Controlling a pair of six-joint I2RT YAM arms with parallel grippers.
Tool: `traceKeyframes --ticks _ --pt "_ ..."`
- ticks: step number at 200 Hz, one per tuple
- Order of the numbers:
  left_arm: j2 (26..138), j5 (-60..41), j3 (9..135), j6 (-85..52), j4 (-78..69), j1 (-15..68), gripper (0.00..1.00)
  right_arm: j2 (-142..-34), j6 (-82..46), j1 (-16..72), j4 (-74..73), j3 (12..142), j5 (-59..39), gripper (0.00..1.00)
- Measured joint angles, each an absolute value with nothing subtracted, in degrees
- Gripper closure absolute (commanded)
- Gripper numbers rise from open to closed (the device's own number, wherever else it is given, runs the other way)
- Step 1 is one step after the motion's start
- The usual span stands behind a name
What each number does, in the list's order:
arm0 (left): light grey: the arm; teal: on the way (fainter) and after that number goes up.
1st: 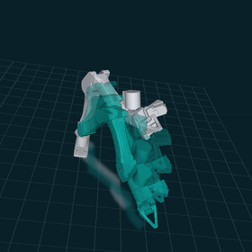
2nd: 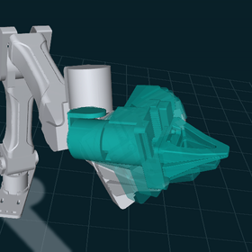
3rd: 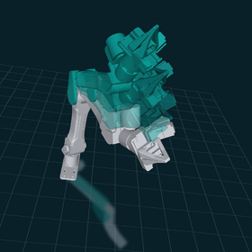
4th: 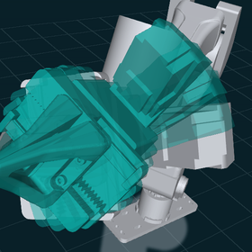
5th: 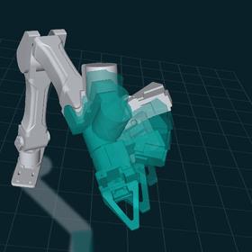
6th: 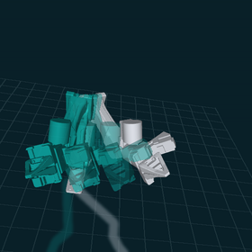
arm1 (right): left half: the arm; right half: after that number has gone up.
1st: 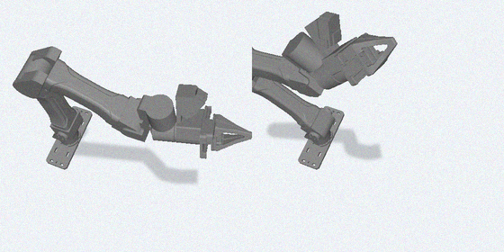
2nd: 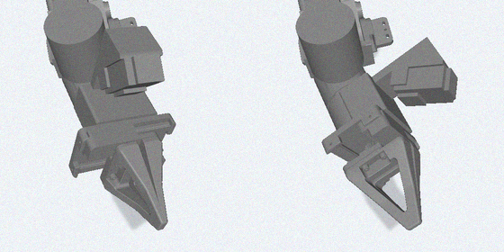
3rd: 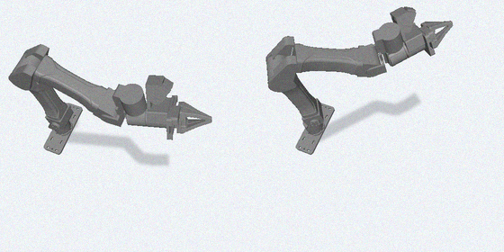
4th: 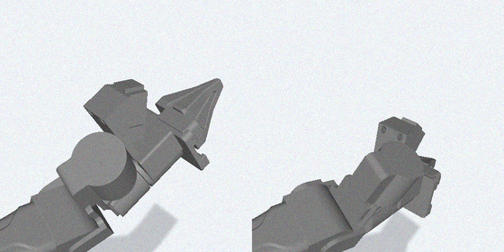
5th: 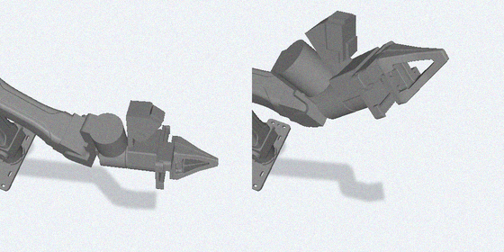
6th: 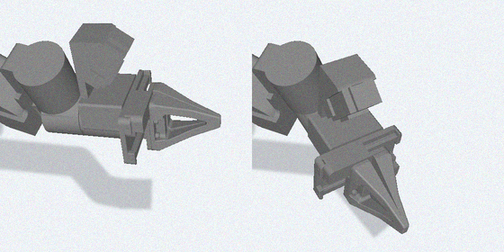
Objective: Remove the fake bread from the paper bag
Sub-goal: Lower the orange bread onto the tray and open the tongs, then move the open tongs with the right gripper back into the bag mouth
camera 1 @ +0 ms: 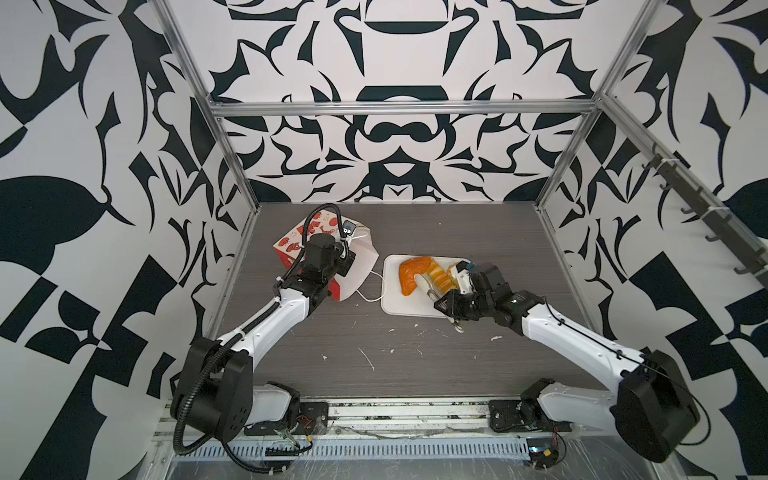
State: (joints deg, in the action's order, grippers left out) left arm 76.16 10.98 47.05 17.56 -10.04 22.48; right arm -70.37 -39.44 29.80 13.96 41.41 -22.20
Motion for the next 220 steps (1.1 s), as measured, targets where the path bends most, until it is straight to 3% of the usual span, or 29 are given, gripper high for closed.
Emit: traceKeyframes --ticks 119,156,220 --pt "75.9 11.1 46.2 16.9 -11.4 21.7 1.00 -81.1 -39.3 28.4 10.0 46.2 -24.5 0.88" --pt "75.9 10.7 46.2 16.7 -11.4 21.5 1.00 -82.8 -38.9 27.9 9.5 46.7 -25.3 0.70" --pt "75.9 10.2 45.3 16.4 -12.0 21.4 1.00 -80.0 -38.5 27.5 11.7 46.8 -24.5 0.56"
